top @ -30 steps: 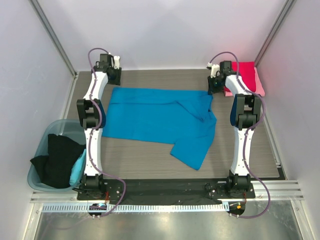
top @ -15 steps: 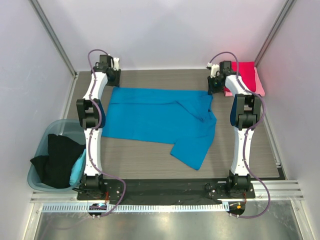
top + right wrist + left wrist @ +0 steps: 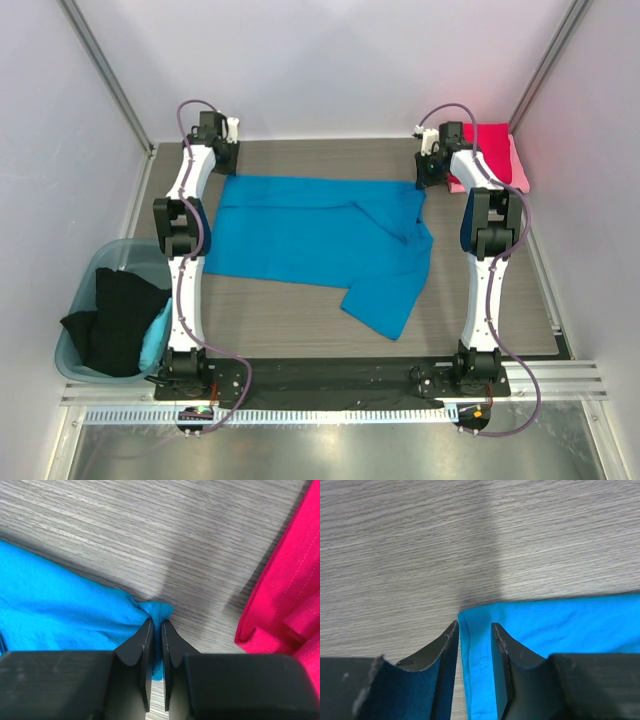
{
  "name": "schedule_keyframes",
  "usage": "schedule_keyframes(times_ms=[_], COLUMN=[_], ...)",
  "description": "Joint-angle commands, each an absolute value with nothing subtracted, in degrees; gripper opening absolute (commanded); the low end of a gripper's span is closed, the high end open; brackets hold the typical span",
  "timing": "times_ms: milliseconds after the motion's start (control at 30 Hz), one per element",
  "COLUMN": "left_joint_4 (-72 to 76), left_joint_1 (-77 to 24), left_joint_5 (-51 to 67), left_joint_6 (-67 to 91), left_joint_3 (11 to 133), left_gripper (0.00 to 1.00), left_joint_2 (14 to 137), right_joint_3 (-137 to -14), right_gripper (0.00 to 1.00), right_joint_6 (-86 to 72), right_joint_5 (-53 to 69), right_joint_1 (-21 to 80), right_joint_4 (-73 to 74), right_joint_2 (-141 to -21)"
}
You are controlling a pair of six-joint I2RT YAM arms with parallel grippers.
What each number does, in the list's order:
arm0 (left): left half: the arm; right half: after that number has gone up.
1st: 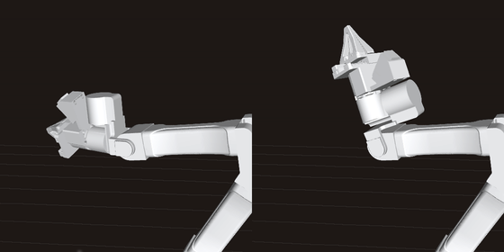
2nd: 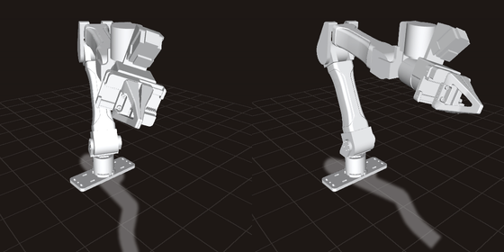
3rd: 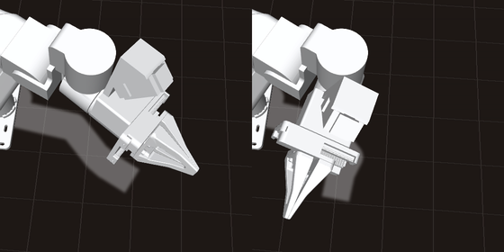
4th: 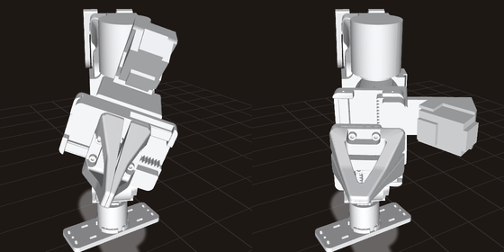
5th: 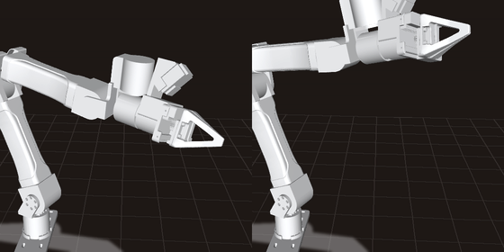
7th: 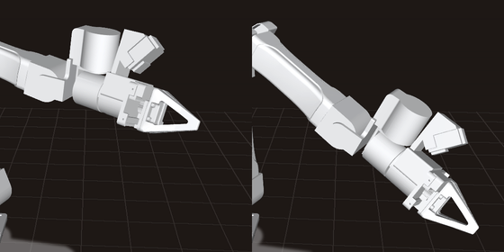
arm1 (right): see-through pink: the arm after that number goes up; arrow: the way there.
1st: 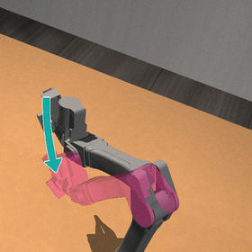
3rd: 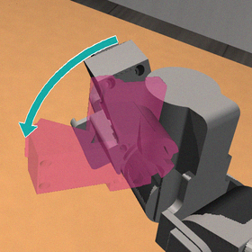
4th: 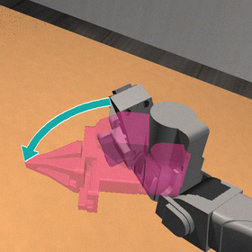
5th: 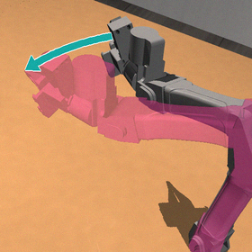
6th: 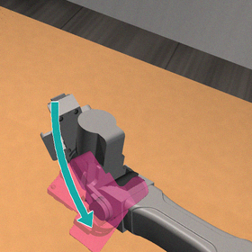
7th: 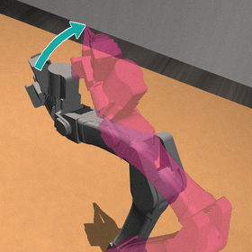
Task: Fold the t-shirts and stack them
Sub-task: Fold the tshirt
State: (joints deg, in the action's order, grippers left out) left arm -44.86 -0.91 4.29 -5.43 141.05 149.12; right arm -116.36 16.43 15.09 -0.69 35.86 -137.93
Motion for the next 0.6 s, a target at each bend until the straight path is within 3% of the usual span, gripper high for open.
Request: schedule_keyframes(times_ms=[0,200,400,500,567], left_joint_4=[-45.4,-45.7,-46.2,-46.2,-46.1], left_joint_1=[-0.3,-0.3,-0.3,-0.3,-0.3], left_joint_5=[3.3,3.3,4.6,4.4,3.9], left_joint_6=[-6.5,-6.9,-7.2,-7.3,-7.5], left_joint_3=[140.9,140.8,140.7,140.5,140.6], left_gripper=[0.34,0.3,0.0,0.0,0.0], left_joint_2=[149.9,150.8,151.3,151.2,150.7], right_joint_3=[-114.8,-115.0,-115.1,-115.3,-115.3], right_gripper=[0.16,0.16,0.14,0.01,0.01], right_joint_6=[17.5,17.6,17.6,17.8,17.7], right_joint_5=[12.8,12.7,12.6,12.7,12.7], right_joint_1=[0.0,0.0,1.6,1.8,1.8], right_joint_4=[37.5,37.5,37.5,37.5,37.4], right_joint_2=[-138.3,-138.6,-138.7,-138.9,-138.9])
